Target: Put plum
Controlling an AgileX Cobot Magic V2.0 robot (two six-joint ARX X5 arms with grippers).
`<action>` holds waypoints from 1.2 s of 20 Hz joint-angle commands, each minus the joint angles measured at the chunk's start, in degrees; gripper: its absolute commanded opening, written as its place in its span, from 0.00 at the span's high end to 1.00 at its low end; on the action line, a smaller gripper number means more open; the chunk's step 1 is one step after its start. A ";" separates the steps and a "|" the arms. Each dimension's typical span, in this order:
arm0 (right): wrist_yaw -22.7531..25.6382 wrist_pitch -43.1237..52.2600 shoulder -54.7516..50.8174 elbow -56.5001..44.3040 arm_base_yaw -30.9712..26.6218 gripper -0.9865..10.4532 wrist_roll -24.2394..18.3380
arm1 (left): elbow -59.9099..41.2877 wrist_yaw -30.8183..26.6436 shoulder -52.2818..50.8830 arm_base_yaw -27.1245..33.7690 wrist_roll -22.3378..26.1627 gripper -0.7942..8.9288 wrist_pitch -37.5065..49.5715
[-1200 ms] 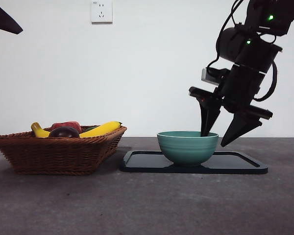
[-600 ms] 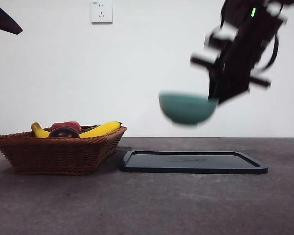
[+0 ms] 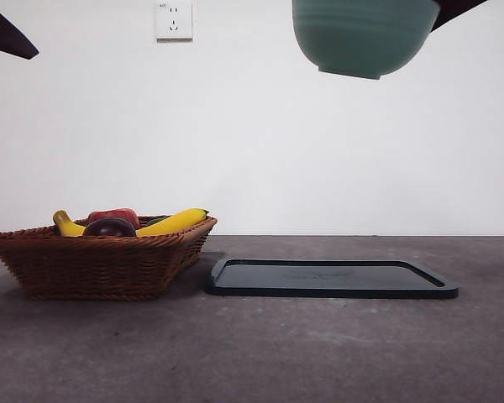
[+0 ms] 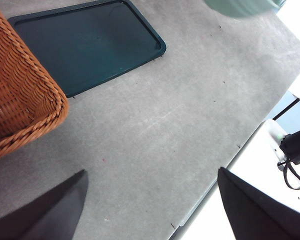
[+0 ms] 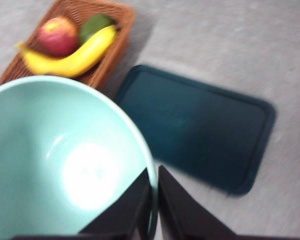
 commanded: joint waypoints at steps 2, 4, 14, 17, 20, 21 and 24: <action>0.09 1.66 -2.47 -6.62 3.67 0.91 -0.04 | 0.72 0.35 0.35 -0.24 0.70 0.50 0.39; 0.15 4.04 -2.45 -11.28 5.62 0.91 1.16 | 0.72 0.35 0.35 -0.24 0.70 0.50 0.39; 3.61 19.43 4.63 -26.21 12.76 0.91 5.79 | 0.72 0.35 0.35 -0.24 0.70 0.50 0.37; 4.72 22.03 9.22 -26.18 13.75 0.91 5.79 | 0.72 0.35 0.35 -0.24 0.70 0.50 0.37; 4.96 22.82 12.85 -26.21 14.08 0.91 5.79 | 0.72 0.35 0.35 -0.24 0.70 0.50 0.37; 4.98 23.23 13.70 -26.21 14.05 0.91 5.79 | 0.72 0.35 0.35 -0.22 0.70 0.50 0.35; 6.01 23.89 14.75 -26.18 14.08 0.91 5.81 | 0.72 0.35 0.35 -0.24 0.70 0.50 0.37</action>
